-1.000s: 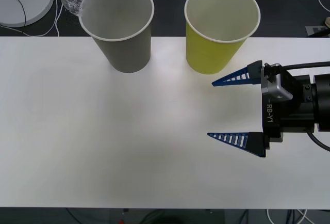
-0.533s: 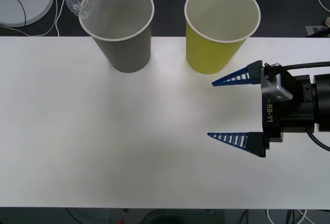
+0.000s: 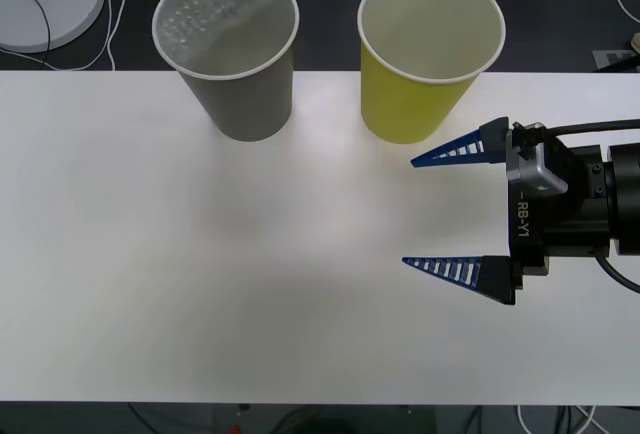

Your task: Put the can into the green bin and the plastic bottle into the gray bin

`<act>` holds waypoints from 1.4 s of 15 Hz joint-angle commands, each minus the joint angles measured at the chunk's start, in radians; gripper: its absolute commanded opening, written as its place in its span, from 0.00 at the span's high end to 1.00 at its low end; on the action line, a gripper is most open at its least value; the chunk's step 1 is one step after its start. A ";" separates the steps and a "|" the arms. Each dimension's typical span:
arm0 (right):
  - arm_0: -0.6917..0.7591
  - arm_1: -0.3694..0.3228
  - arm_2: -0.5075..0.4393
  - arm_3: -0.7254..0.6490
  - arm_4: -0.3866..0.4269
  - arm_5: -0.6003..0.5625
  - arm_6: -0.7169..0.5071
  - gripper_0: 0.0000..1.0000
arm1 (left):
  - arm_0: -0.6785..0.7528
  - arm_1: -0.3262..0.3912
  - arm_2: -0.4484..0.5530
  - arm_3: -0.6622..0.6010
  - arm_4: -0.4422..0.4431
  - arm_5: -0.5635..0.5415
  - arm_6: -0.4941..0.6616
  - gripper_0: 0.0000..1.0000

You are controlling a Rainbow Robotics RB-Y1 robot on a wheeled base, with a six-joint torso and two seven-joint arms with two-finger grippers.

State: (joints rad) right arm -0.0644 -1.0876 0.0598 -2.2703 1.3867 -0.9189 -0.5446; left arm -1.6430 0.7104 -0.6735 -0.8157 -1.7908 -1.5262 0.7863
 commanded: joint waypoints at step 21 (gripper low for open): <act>0.000 0.000 0.000 0.000 0.000 0.000 0.000 0.00 | 0.115 0.219 -0.077 -0.221 0.238 0.044 -0.012 0.00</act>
State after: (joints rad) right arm -0.0644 -1.0876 0.0598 -2.2703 1.3867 -0.9189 -0.5445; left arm -1.5436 0.9097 -0.7513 -1.0118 -1.5705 -1.4912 0.7739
